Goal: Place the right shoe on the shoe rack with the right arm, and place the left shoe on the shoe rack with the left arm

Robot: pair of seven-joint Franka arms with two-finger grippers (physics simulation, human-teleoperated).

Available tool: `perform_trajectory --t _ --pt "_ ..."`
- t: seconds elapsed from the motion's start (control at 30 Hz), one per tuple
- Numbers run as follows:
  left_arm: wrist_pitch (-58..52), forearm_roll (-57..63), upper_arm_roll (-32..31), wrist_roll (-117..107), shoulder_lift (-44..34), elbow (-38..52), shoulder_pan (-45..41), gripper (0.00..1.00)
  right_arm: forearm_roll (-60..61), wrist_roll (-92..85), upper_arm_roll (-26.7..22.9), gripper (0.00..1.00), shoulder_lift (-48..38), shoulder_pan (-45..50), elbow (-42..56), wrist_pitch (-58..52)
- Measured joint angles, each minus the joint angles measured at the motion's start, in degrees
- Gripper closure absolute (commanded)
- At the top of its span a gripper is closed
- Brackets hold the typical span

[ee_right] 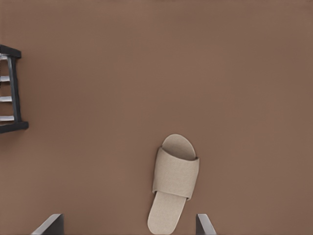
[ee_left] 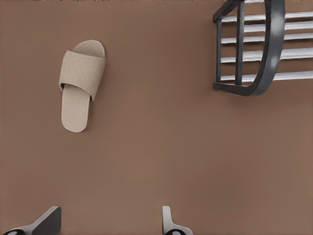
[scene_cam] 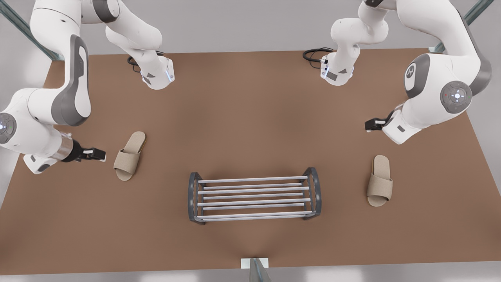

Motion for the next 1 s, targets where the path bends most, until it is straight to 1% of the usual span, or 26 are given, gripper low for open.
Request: perform_trajectory --t 0.07,0.1,0.13,0.17,0.2,0.23,0.27,0.3,0.33,0.37,0.4,0.43,0.47,0.5,0.57,0.6,0.63,0.67,0.7,0.77,0.83,0.87,0.93,1.0 --pt "0.7 0.0 0.2 -0.5 0.3 -1.8 -0.2 0.00 -0.6 -0.3 0.2 0.00 0.0 0.6 -0.1 2.0" --pt "1.5 -1.4 2.5 -0.7 0.5 -3.9 -1.3 0.00 -2.2 -0.5 0.5 0.00 -0.5 1.6 -0.5 2.9" --pt "3.2 -5.8 7.4 -0.5 0.7 -8.4 -2.4 0.00 -4.0 -0.7 0.8 0.00 -1.0 3.0 -1.5 4.0" --pt "7.2 -11.7 11.7 0.4 0.4 -16.9 -1.4 0.00 -6.7 -1.2 0.9 0.00 -2.7 4.7 -5.2 6.0" --pt "13.5 -17.5 13.7 1.5 -0.5 -25.8 0.8 0.00 -9.3 -2.0 1.0 0.00 -5.1 6.1 -11.1 9.2" --pt "21.0 -23.9 14.3 2.9 -0.9 -32.7 1.8 0.00 -12.3 -2.9 1.0 0.00 -8.1 6.9 -18.4 13.4" --pt "27.6 -32.9 14.8 5.3 -1.0 -37.7 1.0 0.00 -16.3 -3.8 1.0 0.00 -11.4 7.4 -26.6 18.7" --pt "33.5 -44.4 15.0 8.7 -0.9 -42.3 -0.3 0.00 -21.5 -4.6 0.6 0.00 -13.9 8.1 -34.3 25.2" --pt "38.8 -57.3 15.2 13.0 -0.4 -45.9 -1.3 0.00 -27.8 -5.3 -0.8 0.00 -14.8 9.8 -40.0 32.5" --pt "43.5 -70.4 15.5 17.9 -0.1 -48.4 -1.7 0.00 -35.2 -6.0 -3.4 0.00 -14.7 12.5 -43.7 40.1" --pt "47.4 -83.7 15.7 23.5 0.7 -49.8 -1.2 0.00 -42.8 -6.7 -5.7 0.00 -14.3 14.8 -45.5 47.3" --pt "50.5 -95.8 16.2 29.6 1.6 -50.5 -0.1 0.00 -50.1 -7.2 -6.8 0.00 -14.1 15.8 -46.5 53.6" --pt "52.7 -105.2 17.7 35.6 2.1 -51.4 0.8 0.00 -57.3 -7.8 -7.4 0.00 -14.1 16.1 -47.0 59.1" --pt "53.8 -112.7 19.2 41.3 2.7 -52.9 2.1 0.00 -64.1 -8.3 -7.8 0.00 -14.8 16.1 -47.8 64.0" --pt "53.9 -126.5 20.5 53.1 5.2 -55.0 3.5 0.00 -74.8 -9.3 -8.7 0.00 -19.4 15.5 -52.4 71.7" --pt "53.1 -131.6 20.7 58.7 6.2 -55.4 4.0 0.00 -79.0 -9.8 -9.0 0.00 -22.7 11.4 -54.9 74.3" --pt "52.3 -136.1 20.8 64.0 6.7 -55.5 4.2 0.00 -82.2 -10.1 -9.2 0.00 -25.6 4.2 -57.2 75.9" --pt "51.5 -139.6 20.8 69.0 7.0 -55.6 4.4 0.00 -85.2 -10.3 -10.3 0.00 -27.0 -0.5 -58.4 77.0" --pt "50.9 -142.2 20.9 73.8 7.1 -55.7 4.7 0.00 -88.3 -10.2 -12.5 0.00 -26.9 -2.4 -59.0 78.1" --pt "50.0 -145.7 20.9 82.6 7.5 -55.7 4.9 0.00 -95.0 -9.1 -15.5 0.00 -22.4 -4.2 -59.3 80.7" --pt "49.4 -147.9 20.9 90.5 8.2 -55.6 4.9 0.00 -99.9 -7.3 -18.2 0.00 -12.0 -4.8 -57.3 86.1" --pt "49.1 -149.6 20.6 94.1 8.7 -55.5 5.0 0.00 -101.9 -6.4 -18.7 0.00 -7.7 -6.3 -55.7 89.1" --pt "48.6 -152.8 20.3 100.1 10.1 -55.5 5.0 0.00 -105.4 -4.3 -18.8 0.00 -4.7 -9.7 -54.5 93.7" --pt "48.4 -154.9 19.4 104.6 11.2 -55.4 5.0 0.00 -107.7 -2.0 -18.8 0.00 -4.1 -10.3 -54.1 97.1"
